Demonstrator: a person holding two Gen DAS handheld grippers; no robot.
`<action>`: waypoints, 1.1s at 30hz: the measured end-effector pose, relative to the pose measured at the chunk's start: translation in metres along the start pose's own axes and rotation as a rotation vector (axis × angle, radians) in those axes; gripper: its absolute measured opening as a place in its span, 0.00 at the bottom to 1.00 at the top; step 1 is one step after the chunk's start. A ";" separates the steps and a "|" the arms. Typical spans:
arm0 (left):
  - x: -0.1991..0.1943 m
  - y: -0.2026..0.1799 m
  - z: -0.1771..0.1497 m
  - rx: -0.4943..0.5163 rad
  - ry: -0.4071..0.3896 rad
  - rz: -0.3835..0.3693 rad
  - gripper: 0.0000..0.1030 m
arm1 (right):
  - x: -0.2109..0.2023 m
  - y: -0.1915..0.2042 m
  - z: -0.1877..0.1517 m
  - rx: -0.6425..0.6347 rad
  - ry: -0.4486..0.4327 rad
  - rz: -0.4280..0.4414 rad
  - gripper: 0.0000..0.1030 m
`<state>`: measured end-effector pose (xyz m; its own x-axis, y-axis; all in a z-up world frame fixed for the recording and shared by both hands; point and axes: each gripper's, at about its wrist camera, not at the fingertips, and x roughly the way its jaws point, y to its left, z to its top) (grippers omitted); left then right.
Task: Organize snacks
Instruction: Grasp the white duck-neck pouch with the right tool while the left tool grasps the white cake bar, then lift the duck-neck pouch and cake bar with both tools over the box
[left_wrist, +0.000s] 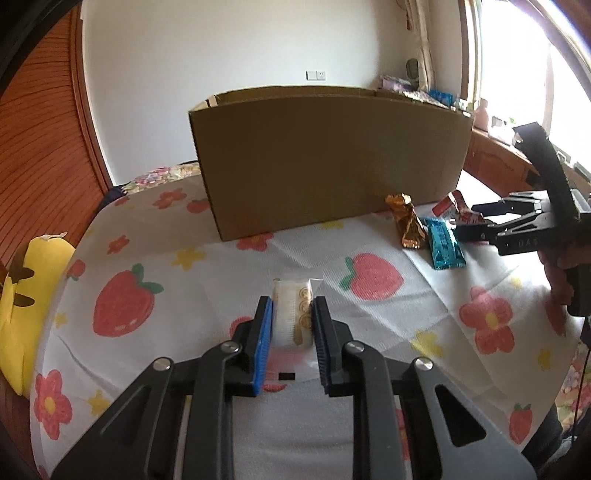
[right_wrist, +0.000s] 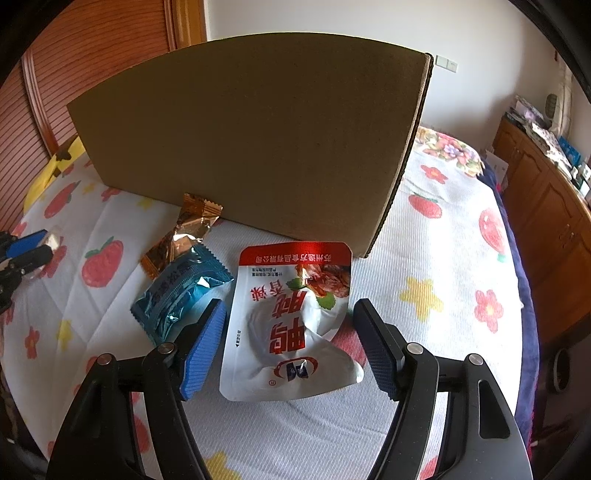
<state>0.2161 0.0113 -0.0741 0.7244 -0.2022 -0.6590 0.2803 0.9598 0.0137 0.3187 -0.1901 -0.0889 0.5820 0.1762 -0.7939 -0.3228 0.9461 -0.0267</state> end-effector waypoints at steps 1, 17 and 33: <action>-0.001 0.001 0.000 -0.006 -0.008 -0.001 0.19 | 0.000 0.000 0.000 0.003 0.002 -0.002 0.71; -0.011 0.005 -0.001 -0.034 -0.069 0.008 0.19 | -0.014 0.012 -0.009 0.003 0.036 0.032 0.57; -0.014 0.005 -0.003 -0.042 -0.079 0.017 0.19 | -0.045 0.018 -0.018 0.033 -0.032 0.051 0.56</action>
<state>0.2057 0.0196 -0.0668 0.7768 -0.1985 -0.5977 0.2416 0.9703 -0.0082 0.2736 -0.1862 -0.0645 0.5891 0.2328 -0.7738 -0.3285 0.9439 0.0339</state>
